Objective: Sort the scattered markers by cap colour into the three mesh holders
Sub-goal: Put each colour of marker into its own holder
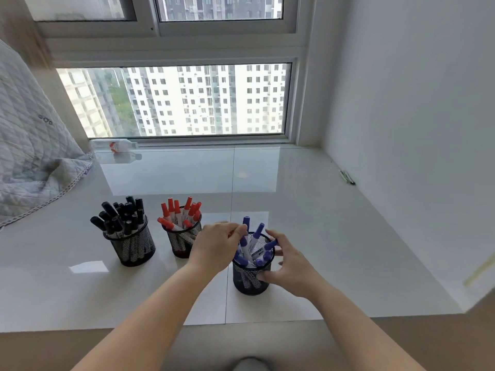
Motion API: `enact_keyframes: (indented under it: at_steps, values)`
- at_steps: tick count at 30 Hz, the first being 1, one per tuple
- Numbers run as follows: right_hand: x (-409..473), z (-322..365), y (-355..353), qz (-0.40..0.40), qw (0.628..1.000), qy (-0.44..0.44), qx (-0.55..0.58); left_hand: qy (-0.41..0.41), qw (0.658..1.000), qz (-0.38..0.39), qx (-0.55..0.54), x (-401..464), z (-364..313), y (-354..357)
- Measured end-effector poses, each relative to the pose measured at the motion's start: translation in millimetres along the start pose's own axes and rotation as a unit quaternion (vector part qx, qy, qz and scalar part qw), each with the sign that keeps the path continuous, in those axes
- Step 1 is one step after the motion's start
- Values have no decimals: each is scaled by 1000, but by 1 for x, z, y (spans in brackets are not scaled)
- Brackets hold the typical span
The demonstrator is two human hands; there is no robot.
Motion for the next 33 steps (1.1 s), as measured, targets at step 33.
enact_keyframes:
  at_steps: [33]
  values:
    - [43,-28,42,-189,976,75,74,-102,972,14,211,-70,152,41]
Point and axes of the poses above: each hand's wrist, its own x-axis towards the middle knuckle, its own y-axis out of the palm, z = x × y, the point moved 10 cm from there along x, towards the middle knuckle, and after that the axes turned 1 degree about -x, right-handed, at the moved point
